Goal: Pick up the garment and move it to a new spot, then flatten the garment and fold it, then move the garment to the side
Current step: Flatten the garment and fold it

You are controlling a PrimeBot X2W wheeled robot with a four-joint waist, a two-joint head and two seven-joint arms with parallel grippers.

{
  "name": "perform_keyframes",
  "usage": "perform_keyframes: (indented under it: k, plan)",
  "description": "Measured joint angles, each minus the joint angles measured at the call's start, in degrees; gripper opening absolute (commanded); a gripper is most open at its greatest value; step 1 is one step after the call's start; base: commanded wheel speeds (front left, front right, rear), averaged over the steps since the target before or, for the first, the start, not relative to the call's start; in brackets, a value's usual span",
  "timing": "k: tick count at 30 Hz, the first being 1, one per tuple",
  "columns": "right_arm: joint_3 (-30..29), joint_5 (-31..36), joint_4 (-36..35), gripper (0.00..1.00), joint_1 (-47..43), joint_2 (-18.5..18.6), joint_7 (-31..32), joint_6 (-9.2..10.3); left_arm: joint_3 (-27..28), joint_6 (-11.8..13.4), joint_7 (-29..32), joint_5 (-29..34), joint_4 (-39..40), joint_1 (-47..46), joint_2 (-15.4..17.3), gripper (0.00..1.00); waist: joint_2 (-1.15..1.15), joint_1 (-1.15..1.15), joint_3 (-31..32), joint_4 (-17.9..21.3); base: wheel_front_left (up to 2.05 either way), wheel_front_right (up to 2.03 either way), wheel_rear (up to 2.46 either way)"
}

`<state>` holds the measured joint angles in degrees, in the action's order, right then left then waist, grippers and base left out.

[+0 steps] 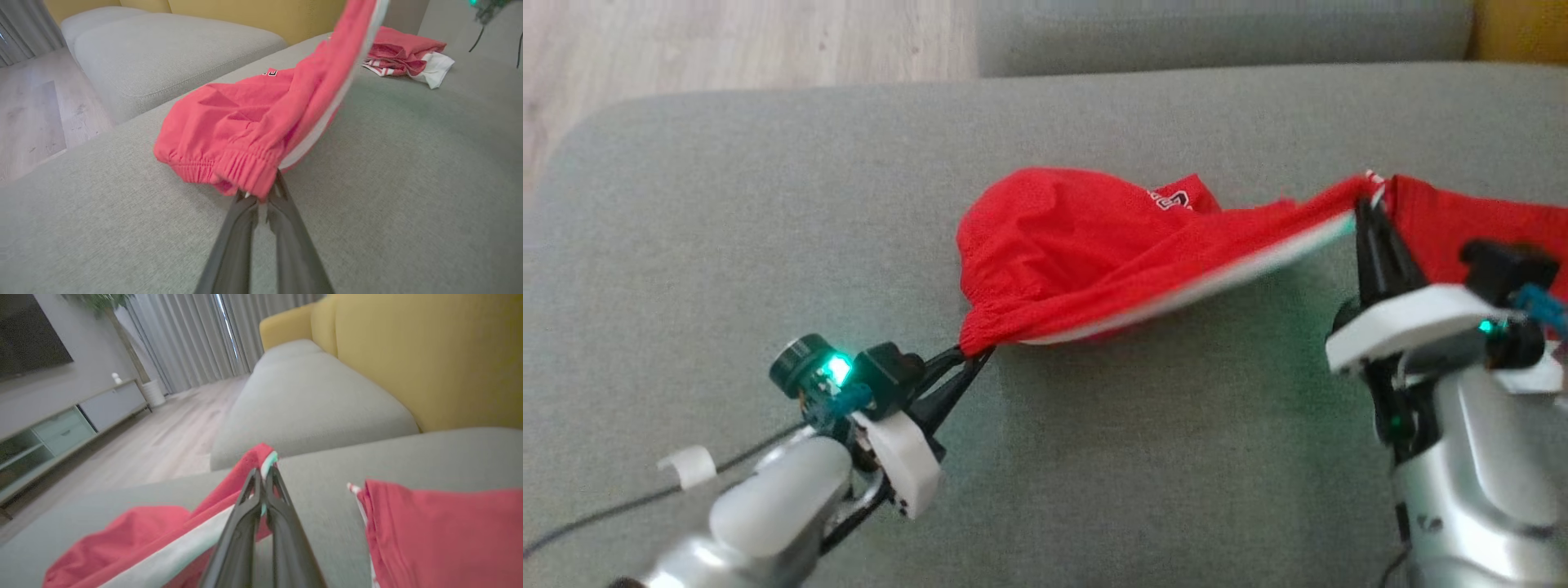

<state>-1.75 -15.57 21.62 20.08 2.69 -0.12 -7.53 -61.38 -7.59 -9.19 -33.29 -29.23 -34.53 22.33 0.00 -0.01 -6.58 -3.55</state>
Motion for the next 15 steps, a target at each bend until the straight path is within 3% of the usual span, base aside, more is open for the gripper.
perform_keyframes:
  k: [7, 15]
  plan:
    - [1.0, -1.1, -5.1, 0.0, 5.2, 0.0, -0.5, 0.0, -3.2, 0.0, 6.0, -7.7, 11.0, -8.8, 9.0, 0.0, 0.0, 0.0, 3.8, -0.9, 0.0, 0.0, 0.0]
    - [1.0, -1.0, -9.9, 0.0, 6.6, 0.1, -0.4, 0.0, -2.7, 0.0, 11.4, -14.2, 17.3, -15.5, 13.7, 0.0, 0.0, 0.0, 7.3, -1.8, 0.0, 0.0, 0.0]
